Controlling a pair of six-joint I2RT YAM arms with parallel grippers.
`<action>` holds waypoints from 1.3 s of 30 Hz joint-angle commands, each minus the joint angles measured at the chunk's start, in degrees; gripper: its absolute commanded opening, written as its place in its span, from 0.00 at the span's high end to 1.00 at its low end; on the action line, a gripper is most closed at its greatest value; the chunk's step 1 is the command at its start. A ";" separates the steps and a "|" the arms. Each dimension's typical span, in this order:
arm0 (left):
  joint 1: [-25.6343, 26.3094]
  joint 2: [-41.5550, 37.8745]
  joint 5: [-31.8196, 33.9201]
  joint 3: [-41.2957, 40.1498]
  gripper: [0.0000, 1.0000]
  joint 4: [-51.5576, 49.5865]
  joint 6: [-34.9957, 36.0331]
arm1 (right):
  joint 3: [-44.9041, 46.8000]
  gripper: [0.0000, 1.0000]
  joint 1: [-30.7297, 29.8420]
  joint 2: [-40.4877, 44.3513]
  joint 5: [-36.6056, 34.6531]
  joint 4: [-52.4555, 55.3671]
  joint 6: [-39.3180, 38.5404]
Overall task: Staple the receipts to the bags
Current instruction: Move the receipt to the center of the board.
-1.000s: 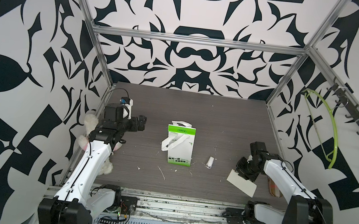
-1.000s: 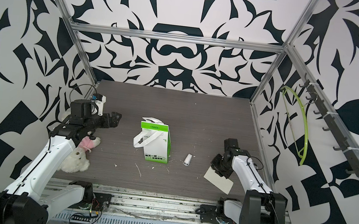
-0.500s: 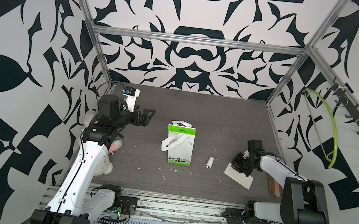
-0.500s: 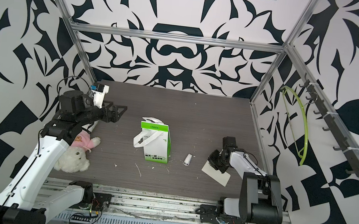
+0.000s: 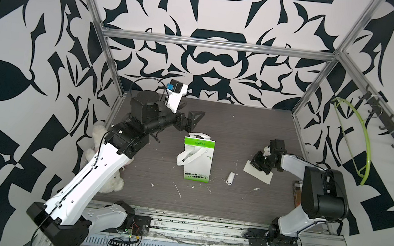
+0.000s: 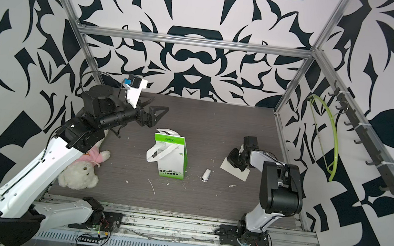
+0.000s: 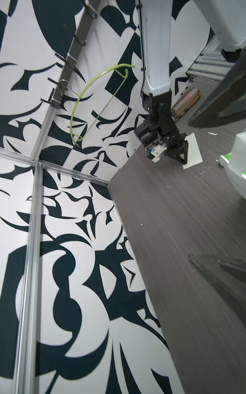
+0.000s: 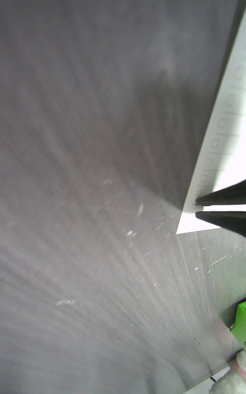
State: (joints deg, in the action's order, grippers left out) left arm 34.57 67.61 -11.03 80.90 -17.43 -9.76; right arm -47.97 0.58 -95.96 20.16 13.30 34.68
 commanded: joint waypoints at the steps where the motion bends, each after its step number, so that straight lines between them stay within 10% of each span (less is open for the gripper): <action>1: 5.43 3.05 7.99 3.74 0.08 1.21 -2.32 | -2.14 0.90 -1.13 -4.16 0.45 0.50 -4.91; 14: 18.26 23.35 24.08 15.66 0.10 2.31 -7.42 | -18.17 0.91 -5.75 -6.86 4.84 6.38 -16.79; 28: 24.94 41.27 37.76 35.00 0.14 -3.44 -15.44 | -23.41 0.19 7.41 6.86 -4.69 26.31 -15.13; 39: 20.64 37.11 31.78 30.68 0.10 -5.80 -12.55 | -18.67 0.26 11.07 -0.67 4.45 24.88 -21.00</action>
State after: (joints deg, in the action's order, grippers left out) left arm 58.17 108.44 23.42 112.22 -20.45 -23.14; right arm -67.70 11.79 -96.68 22.98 38.15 14.79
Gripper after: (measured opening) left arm 0.903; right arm 0.754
